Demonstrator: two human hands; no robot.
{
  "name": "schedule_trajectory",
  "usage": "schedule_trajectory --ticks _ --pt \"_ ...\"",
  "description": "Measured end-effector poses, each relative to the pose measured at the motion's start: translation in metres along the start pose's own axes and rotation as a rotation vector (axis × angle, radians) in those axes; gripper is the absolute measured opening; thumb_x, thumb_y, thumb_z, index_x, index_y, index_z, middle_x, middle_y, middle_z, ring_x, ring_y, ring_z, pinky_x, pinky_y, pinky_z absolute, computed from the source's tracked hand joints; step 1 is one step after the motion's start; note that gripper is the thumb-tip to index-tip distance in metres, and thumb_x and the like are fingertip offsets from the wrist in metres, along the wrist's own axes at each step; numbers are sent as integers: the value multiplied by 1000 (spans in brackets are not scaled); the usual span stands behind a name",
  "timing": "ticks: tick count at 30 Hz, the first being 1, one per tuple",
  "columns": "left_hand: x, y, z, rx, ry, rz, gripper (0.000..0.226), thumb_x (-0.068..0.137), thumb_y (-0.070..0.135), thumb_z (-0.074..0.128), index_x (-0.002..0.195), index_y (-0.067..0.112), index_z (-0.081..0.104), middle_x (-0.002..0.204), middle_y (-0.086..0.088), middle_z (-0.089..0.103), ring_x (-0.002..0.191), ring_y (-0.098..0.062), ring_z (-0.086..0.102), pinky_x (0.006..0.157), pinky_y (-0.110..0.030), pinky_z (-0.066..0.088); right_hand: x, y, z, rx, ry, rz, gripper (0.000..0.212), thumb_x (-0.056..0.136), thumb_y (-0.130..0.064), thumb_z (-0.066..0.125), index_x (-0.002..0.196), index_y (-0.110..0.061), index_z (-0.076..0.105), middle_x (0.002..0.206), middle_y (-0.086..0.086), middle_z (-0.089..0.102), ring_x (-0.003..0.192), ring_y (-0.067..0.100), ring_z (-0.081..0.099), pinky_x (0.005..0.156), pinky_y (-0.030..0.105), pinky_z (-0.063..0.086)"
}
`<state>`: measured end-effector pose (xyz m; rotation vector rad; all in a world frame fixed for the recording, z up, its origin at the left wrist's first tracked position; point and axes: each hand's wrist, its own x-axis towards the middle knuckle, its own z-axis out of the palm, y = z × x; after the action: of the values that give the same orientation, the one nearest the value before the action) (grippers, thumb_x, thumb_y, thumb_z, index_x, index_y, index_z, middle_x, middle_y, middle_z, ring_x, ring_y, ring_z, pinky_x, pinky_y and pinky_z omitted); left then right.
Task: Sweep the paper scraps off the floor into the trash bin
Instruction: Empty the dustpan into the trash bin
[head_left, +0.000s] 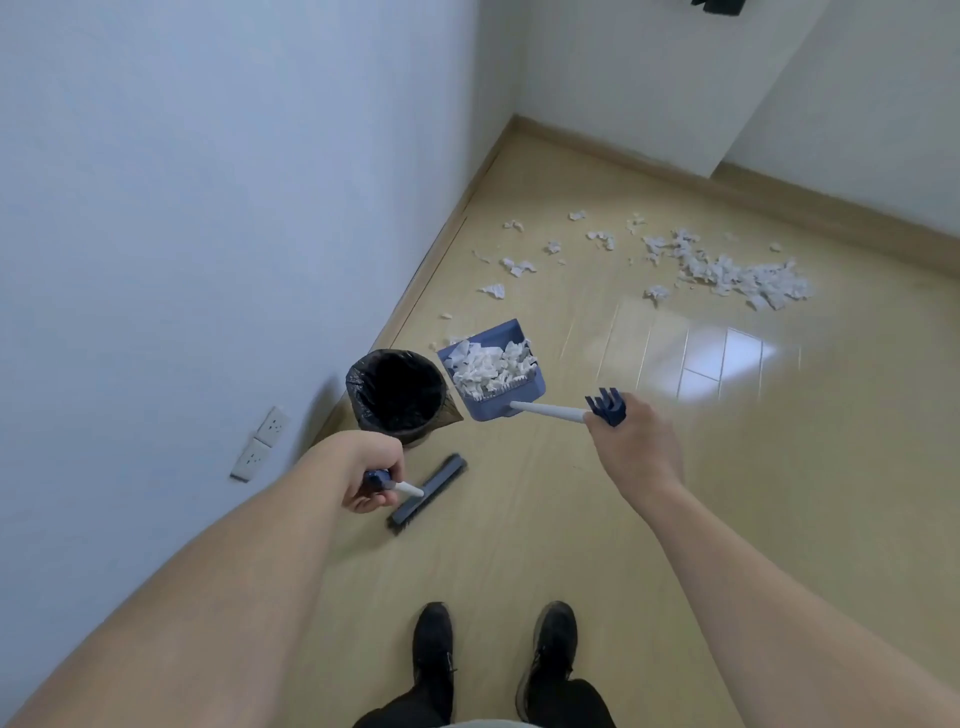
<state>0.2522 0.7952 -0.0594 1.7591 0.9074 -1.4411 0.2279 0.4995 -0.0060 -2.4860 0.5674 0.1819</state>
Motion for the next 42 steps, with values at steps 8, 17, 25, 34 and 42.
schedule_trajectory --ticks 8,17,25,34,42 --pt "-18 -32 -36 -19 134 85 28 84 1 44 108 -6 58 59 -10 56 32 -14 46 37 -17 38 -12 -26 -21 -239 -33 -441 11 91 -28 60 99 -22 64 72 0 60 65 27 54 60 31 45" --pt "-21 -77 -41 -65 148 143 16 85 1 43 93 -5 55 72 -14 60 45 -14 43 44 -20 40 -18 -78 -20 -732 -107 -885 23 97 -34 47 114 -24 58 87 -2 67 64 21 45 59 26 32" --pt "-12 -97 -45 -97 157 168 14 86 2 43 88 -3 56 76 -14 59 47 -15 48 52 -23 43 -37 -106 4 -1026 -213 -1095 21 95 -19 46 115 -18 54 88 1 66 75 23 64 58 28 37" --pt "-4 -102 -52 -102 153 200 15 84 2 45 92 -3 57 82 -16 59 47 -16 51 50 -24 46 -43 -135 16 -1218 -254 -1226 28 91 -4 44 116 -16 50 89 3 63 69 23 57 56 31 38" --pt "-5 -105 -59 -118 135 215 15 85 1 45 94 -2 56 82 -16 59 49 -17 50 50 -24 45 -38 -141 25 -1272 -275 -1249 32 87 1 46 114 -16 51 88 4 63 69 25 58 58 31 44"
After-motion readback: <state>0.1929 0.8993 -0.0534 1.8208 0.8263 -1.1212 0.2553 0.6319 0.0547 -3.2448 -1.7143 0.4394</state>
